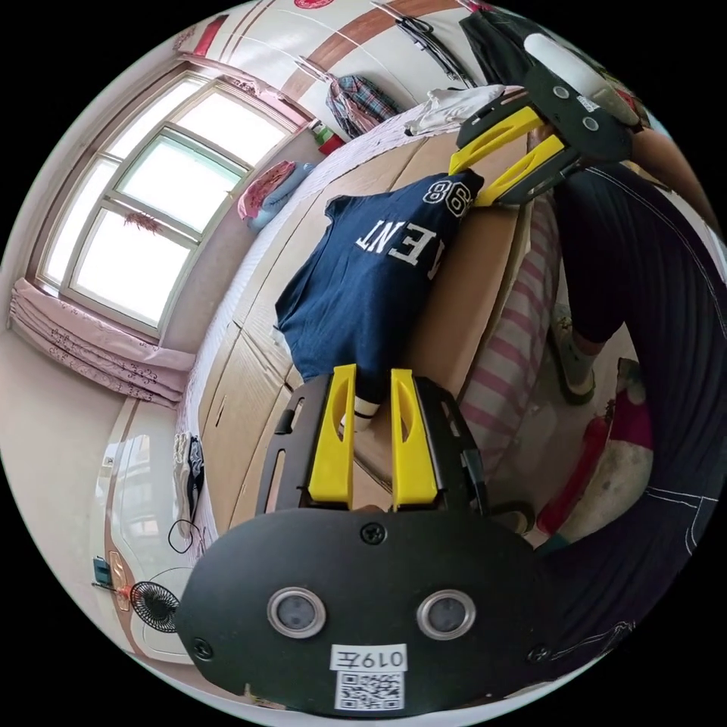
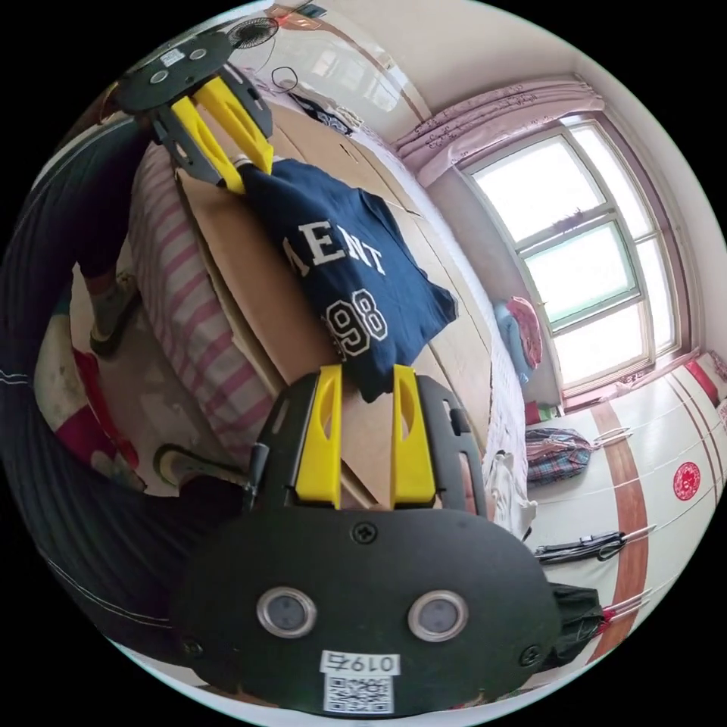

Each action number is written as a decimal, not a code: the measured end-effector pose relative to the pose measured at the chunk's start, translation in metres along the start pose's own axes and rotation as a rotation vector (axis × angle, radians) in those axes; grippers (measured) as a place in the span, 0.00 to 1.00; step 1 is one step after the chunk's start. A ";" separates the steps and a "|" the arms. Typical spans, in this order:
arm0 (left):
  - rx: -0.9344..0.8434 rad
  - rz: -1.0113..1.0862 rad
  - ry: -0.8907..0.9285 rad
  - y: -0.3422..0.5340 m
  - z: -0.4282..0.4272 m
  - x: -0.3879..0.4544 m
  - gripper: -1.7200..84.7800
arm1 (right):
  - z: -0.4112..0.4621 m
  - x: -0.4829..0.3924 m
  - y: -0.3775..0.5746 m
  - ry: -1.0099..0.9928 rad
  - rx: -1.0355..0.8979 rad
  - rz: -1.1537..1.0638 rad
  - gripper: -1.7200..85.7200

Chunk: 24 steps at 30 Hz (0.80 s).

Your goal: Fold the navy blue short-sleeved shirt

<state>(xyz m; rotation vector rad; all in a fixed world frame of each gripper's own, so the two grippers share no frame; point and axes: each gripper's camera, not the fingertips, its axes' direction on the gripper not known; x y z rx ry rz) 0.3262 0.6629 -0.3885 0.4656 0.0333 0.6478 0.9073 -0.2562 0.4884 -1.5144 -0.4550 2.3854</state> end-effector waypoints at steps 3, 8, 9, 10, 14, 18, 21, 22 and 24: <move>0.013 -0.037 0.030 0.011 -0.003 -0.006 0.10 | 0.012 0.009 0.023 -0.041 0.005 0.038 0.14; 0.037 -0.098 0.057 0.028 -0.006 -0.016 0.11 | 0.033 0.020 0.061 -0.053 -0.012 0.100 0.13; 0.037 -0.113 0.043 0.032 -0.007 -0.019 0.11 | 0.034 0.022 0.065 -0.052 -0.018 0.119 0.13; 0.035 -0.126 0.029 0.035 -0.008 -0.021 0.11 | 0.034 0.030 0.074 -0.067 -0.015 0.187 0.13; 0.050 -0.377 0.010 0.064 -0.028 -0.049 0.08 | 0.011 0.060 0.106 -0.207 0.065 0.566 0.03; 0.159 -0.686 0.095 0.098 -0.068 -0.057 0.04 | -0.003 0.062 0.135 -0.442 0.174 0.942 0.02; 0.168 -0.720 0.217 0.101 -0.076 -0.034 0.04 | 0.000 0.043 0.127 -0.481 0.145 0.893 0.01; 0.147 -0.710 0.221 0.100 -0.075 -0.028 0.04 | 0.000 0.039 0.123 -0.401 0.092 0.887 0.01; 0.086 -0.719 0.227 0.102 -0.070 -0.017 0.03 | 0.002 0.039 0.125 -0.309 0.030 0.926 0.01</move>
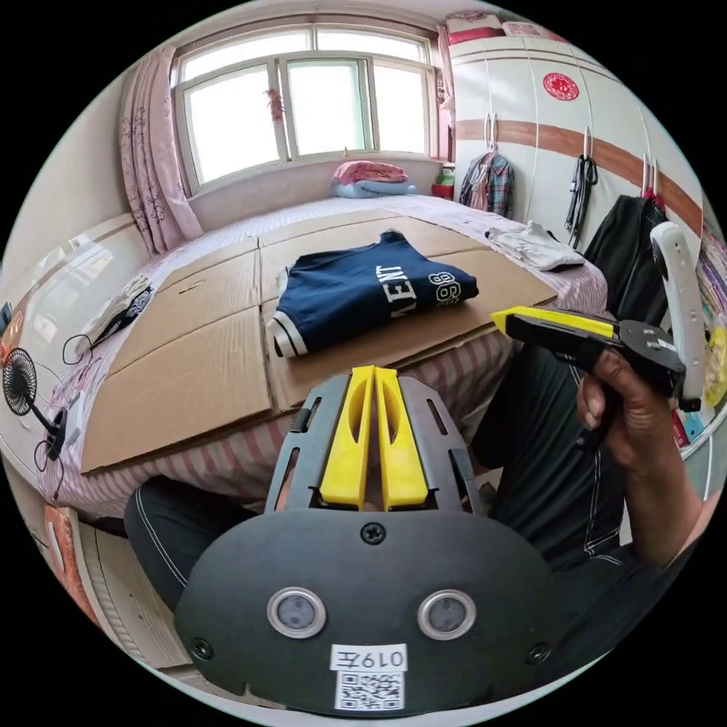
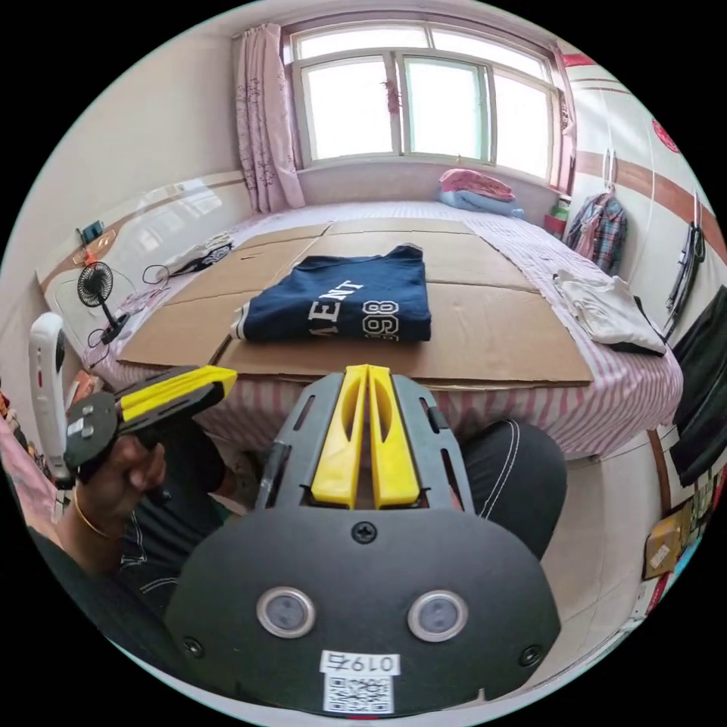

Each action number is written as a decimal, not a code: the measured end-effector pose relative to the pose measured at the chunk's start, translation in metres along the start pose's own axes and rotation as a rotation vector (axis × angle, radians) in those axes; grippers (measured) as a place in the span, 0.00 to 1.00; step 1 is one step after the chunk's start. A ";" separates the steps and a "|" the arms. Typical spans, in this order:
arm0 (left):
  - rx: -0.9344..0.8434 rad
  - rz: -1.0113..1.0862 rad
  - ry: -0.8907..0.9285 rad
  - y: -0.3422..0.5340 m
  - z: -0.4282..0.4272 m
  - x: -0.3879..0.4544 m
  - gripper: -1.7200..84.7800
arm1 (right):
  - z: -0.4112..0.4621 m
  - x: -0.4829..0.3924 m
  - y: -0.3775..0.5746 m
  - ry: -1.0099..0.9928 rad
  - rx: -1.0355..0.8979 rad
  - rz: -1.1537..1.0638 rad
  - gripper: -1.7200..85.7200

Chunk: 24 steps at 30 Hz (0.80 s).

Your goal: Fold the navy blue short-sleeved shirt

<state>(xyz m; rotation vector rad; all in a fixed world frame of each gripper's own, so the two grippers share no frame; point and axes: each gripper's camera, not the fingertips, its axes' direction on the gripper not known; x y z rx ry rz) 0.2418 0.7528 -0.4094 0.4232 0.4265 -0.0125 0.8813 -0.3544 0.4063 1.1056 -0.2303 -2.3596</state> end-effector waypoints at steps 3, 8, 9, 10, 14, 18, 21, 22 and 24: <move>-0.063 -0.090 0.138 0.001 0.006 -0.018 0.03 | -0.004 0.009 0.004 -0.027 0.004 0.002 0.01; -0.084 -0.116 0.167 -0.005 0.001 -0.038 0.03 | 0.003 0.023 0.021 -0.032 -0.037 0.003 0.01; -0.077 -0.100 0.140 -0.004 -0.002 -0.038 0.03 | 0.004 0.025 0.022 -0.035 -0.042 0.004 0.01; -0.074 -0.096 0.133 -0.004 -0.003 -0.038 0.03 | 0.007 0.029 0.025 -0.038 -0.052 0.003 0.01; -0.071 -0.081 0.121 0.001 -0.007 -0.039 0.03 | 0.009 0.041 0.030 -0.021 -0.041 0.002 0.01; -0.058 -0.079 0.110 0.001 -0.013 -0.045 0.03 | 0.007 0.049 0.035 -0.005 -0.012 -0.009 0.01; -0.043 -0.065 0.122 0.002 -0.018 -0.046 0.03 | 0.001 0.056 0.042 -0.024 0.028 0.000 0.01; -0.040 -0.062 0.121 0.002 -0.019 -0.046 0.03 | 0.000 0.059 0.044 -0.021 0.034 0.007 0.01; -0.038 -0.041 0.129 0.003 -0.021 -0.045 0.03 | -0.004 0.061 0.048 -0.025 0.049 -0.002 0.01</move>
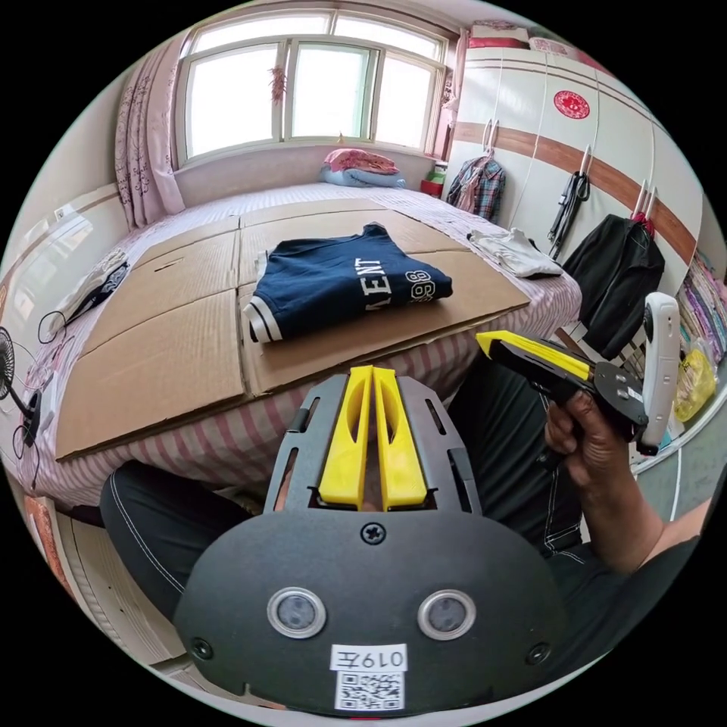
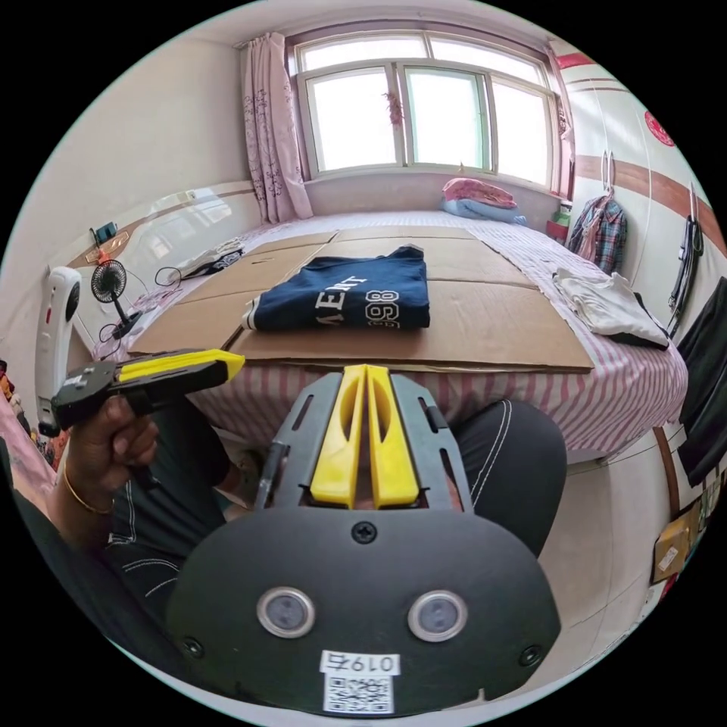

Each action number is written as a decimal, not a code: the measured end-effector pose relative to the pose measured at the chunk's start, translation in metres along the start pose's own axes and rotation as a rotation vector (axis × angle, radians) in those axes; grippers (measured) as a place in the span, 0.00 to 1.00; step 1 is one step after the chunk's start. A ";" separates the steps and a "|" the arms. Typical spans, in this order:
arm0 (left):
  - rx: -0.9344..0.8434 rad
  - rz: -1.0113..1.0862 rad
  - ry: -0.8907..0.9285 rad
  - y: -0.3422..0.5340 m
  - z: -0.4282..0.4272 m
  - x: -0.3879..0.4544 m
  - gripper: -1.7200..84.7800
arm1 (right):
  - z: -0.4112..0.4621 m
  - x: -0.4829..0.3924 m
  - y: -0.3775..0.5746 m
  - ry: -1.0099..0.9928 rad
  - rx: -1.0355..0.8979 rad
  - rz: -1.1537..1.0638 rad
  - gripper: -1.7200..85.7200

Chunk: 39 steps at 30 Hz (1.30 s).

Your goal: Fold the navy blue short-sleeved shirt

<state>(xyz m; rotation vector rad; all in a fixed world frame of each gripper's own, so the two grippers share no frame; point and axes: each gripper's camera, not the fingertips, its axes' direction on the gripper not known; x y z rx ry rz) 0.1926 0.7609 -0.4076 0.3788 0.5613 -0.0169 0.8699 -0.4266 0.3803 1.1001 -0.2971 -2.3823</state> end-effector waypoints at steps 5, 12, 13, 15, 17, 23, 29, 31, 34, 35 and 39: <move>-0.003 0.027 0.022 0.006 -0.006 0.001 0.03 | -0.009 0.003 0.007 0.006 -0.018 -0.013 0.01; 0.031 -0.053 -0.026 0.007 -0.025 -0.008 0.03 | -0.009 -0.003 -0.003 0.037 -0.080 0.017 0.01; 0.035 -0.061 -0.034 0.007 -0.026 -0.008 0.03 | -0.008 -0.004 -0.007 0.040 -0.079 0.012 0.01; 0.040 -0.074 -0.048 0.008 -0.025 -0.009 0.03 | -0.007 -0.005 -0.013 0.040 -0.064 0.011 0.01; 0.026 -0.084 -0.057 0.007 -0.021 -0.009 0.03 | -0.004 -0.006 -0.019 0.013 -0.053 -0.025 0.01; 0.070 -0.054 -0.180 0.004 -0.018 0.001 0.03 | -0.013 -0.006 -0.025 0.002 0.072 -0.096 0.01; 0.058 -0.018 -0.161 -0.003 -0.009 0.010 0.03 | -0.015 0.001 -0.024 -0.013 0.090 -0.103 0.01; 0.046 -0.003 -0.147 -0.004 -0.003 0.013 0.03 | -0.007 0.000 -0.025 -0.040 0.033 -0.107 0.01; 0.035 0.027 -0.127 -0.005 0.006 0.015 0.03 | 0.000 -0.006 -0.024 -0.102 0.007 -0.150 0.01; 0.036 0.028 -0.131 -0.006 0.009 0.014 0.03 | 0.002 -0.009 -0.023 -0.094 0.003 -0.162 0.01; 0.024 0.000 -0.109 -0.007 0.021 0.005 0.03 | 0.008 -0.014 -0.027 -0.043 0.000 -0.218 0.01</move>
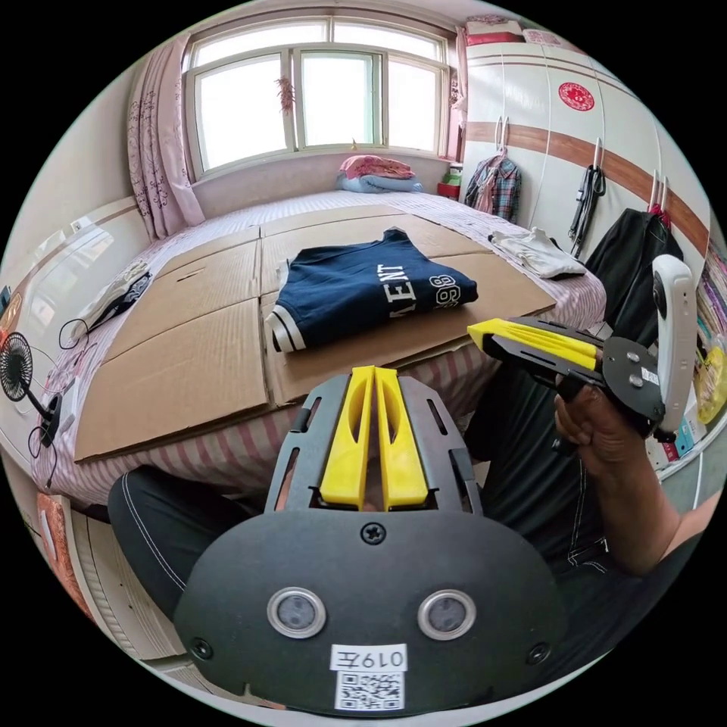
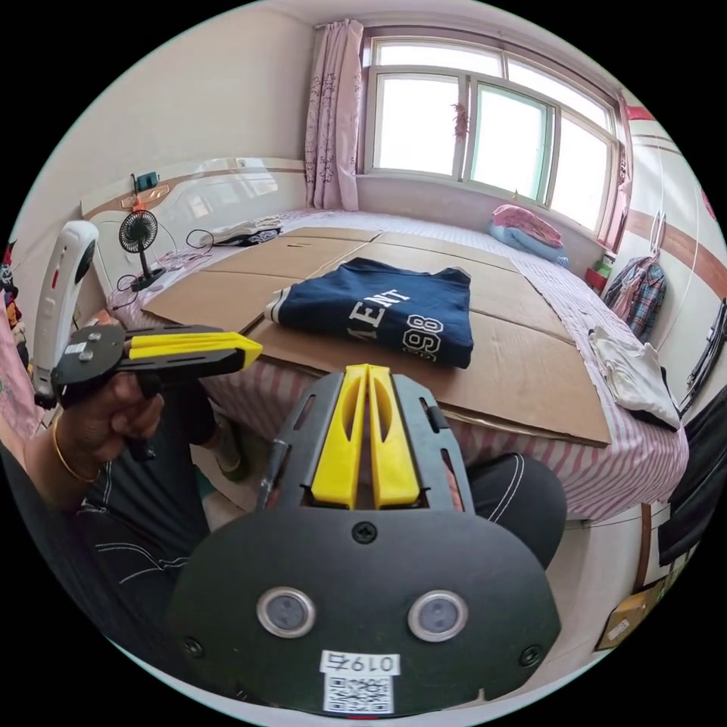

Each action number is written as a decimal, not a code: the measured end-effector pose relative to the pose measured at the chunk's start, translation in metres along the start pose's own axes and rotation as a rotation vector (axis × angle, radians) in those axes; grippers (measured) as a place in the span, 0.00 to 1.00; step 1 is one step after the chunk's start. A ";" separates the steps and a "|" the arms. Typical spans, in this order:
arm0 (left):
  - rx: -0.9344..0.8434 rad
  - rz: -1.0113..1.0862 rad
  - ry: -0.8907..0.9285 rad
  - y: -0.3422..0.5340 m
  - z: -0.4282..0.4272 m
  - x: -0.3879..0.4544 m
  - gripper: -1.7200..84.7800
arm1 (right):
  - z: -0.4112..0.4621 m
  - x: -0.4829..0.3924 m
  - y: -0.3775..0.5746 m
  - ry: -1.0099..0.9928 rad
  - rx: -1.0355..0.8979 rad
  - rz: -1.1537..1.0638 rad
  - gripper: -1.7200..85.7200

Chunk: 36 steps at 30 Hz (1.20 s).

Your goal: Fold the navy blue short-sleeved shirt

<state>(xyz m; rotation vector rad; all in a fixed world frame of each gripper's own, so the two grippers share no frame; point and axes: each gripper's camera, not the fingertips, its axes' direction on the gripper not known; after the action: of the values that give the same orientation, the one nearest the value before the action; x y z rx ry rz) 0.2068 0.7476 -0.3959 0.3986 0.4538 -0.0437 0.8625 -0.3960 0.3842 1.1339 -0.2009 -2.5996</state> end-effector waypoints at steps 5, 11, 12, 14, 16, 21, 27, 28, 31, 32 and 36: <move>-0.030 0.003 0.005 -0.001 0.014 -0.005 0.03 | 0.004 0.013 -0.013 0.001 0.045 0.007 0.01; -0.013 0.009 -0.042 -0.011 0.023 -0.015 0.03 | 0.012 0.011 -0.028 0.159 0.078 -0.168 0.04; -0.014 0.019 -0.059 -0.014 0.027 -0.017 0.03 | 0.013 0.010 -0.030 0.167 0.075 -0.187 0.05; -0.004 0.034 -0.082 -0.018 0.030 -0.018 0.03 | 0.016 0.010 -0.038 0.175 0.072 -0.235 0.07; 0.008 0.050 -0.083 -0.022 0.034 -0.018 0.04 | 0.017 0.011 -0.044 0.165 0.076 -0.251 0.07; 0.027 0.089 -0.099 -0.034 0.043 -0.010 0.07 | 0.022 0.005 -0.059 0.161 0.069 -0.284 0.10; 0.029 0.255 -0.159 -0.037 0.059 0.016 0.14 | 0.037 -0.022 -0.076 0.307 0.026 -0.531 0.18; 0.029 0.282 -0.174 -0.038 0.061 0.019 0.15 | 0.042 -0.029 -0.078 0.345 0.012 -0.608 0.18; 0.036 0.417 -0.245 -0.041 0.072 0.038 0.15 | 0.056 -0.046 -0.085 0.376 -0.017 -0.772 0.19; 0.030 0.445 -0.247 -0.043 0.076 0.044 0.16 | 0.061 -0.054 -0.088 0.390 -0.028 -0.829 0.19; 0.039 0.463 -0.240 -0.052 0.082 0.056 0.16 | 0.081 -0.077 -0.097 0.493 -0.042 -1.008 0.18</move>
<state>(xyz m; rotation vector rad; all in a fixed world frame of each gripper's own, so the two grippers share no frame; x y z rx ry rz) 0.2846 0.6707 -0.3716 0.5223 0.1164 0.3461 0.8321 -0.2782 0.4687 2.2281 0.7055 -2.8860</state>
